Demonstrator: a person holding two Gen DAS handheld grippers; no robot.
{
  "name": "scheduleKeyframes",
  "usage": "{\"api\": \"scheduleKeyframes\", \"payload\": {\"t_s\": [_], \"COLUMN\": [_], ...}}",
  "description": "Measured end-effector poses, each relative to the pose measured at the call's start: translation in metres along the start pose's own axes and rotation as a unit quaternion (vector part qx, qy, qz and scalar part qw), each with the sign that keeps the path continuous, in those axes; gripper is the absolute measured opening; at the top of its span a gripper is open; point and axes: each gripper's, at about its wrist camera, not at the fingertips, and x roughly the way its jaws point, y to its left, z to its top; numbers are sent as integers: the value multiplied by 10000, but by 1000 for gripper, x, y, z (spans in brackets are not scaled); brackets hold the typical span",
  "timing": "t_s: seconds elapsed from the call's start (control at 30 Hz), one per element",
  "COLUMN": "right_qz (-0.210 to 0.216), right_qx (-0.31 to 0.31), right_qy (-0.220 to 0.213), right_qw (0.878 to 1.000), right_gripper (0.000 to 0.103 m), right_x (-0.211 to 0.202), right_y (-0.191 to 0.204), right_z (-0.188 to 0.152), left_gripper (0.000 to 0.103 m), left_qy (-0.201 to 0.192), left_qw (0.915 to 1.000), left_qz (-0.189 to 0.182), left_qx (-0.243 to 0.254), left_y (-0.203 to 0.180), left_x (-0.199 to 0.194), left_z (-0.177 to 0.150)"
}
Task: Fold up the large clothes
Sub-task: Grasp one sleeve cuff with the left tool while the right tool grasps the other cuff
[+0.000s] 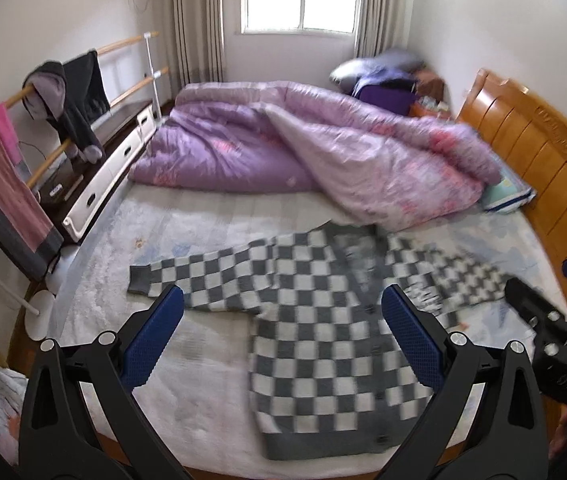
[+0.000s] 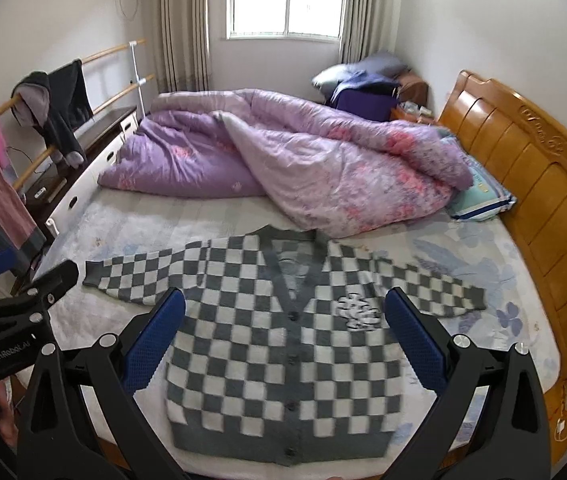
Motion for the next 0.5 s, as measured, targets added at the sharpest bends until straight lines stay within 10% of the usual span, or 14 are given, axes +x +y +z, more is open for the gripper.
{"api": "scheduleKeyframes", "payload": {"t_s": [0.23, 0.5], "right_qz": [298, 1109], "right_qx": [106, 796], "right_qy": [703, 2318], "right_qw": [9970, 9631], "right_gripper": [72, 27], "right_x": [120, 295], "right_y": [81, 146], "right_z": [18, -17], "left_gripper": [98, 96], "left_qy": [782, 2049], "left_qw": [9963, 9718], "left_qz": [-273, 516], "left_qx": [-246, -1045], "left_y": [96, 243], "left_x": [131, 295], "left_z": [5, -49]}}
